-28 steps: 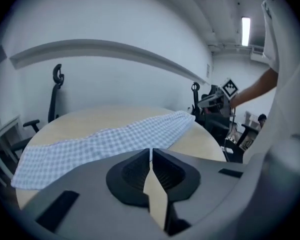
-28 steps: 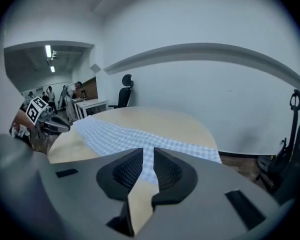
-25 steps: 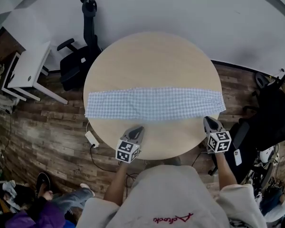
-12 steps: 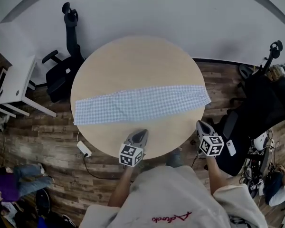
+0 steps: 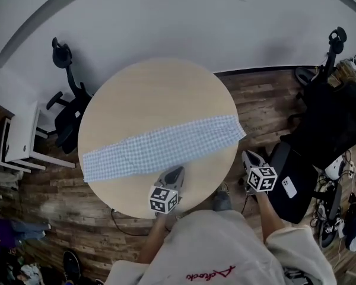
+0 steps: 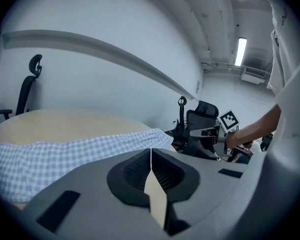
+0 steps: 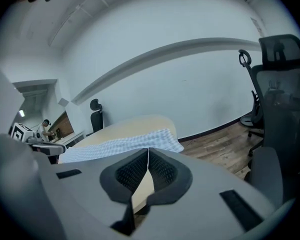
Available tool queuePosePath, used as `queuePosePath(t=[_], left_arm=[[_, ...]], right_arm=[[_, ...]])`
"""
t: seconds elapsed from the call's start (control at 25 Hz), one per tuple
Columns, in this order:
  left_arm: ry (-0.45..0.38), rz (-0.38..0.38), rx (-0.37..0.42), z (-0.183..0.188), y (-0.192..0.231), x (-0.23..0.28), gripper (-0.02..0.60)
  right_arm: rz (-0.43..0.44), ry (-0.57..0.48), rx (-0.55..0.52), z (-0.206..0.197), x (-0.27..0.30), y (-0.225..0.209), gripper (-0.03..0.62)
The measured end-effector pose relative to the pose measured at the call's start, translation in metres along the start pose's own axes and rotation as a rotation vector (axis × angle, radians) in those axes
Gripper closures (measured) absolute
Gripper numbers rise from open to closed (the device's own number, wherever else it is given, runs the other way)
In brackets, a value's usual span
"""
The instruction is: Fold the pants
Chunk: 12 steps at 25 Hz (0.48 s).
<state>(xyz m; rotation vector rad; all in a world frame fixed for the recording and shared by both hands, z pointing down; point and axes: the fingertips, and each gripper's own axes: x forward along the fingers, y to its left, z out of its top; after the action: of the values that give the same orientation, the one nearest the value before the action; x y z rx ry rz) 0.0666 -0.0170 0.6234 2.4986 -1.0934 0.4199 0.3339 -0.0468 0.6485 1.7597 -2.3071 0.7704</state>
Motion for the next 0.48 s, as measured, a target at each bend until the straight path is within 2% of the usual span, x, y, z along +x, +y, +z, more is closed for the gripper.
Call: queuePosePath(t=[0.2,0.24,0.32,0.4,0.48], left_arm=[[0.053,0.022,0.028,0.015,-0.019,0.049,0.545],[0.066,0.027,0.034,0.014,-0.025,0.058,0.545],[0.093,0.036,0.046,0.013,-0.034,0.073,0.545],[0.121,0.048,0.055,0.013,-0.041,0.085,0.545],[0.151,0.058,0.065,0.013,-0.047,0.094,0.545]], right_arm=[[0.065,0.048,0.033,-0.002,0.034,-0.044,0.560],[0.086,0.060,0.044,-0.005,0.040,-0.051,0.538],[0.122,0.077,0.079,-0.007,0.052,-0.066,0.443],[0.155,0.094,0.116,-0.010,0.065,-0.076,0.405],[0.178,0.107,0.152,-0.012,0.079,-0.085,0.397]])
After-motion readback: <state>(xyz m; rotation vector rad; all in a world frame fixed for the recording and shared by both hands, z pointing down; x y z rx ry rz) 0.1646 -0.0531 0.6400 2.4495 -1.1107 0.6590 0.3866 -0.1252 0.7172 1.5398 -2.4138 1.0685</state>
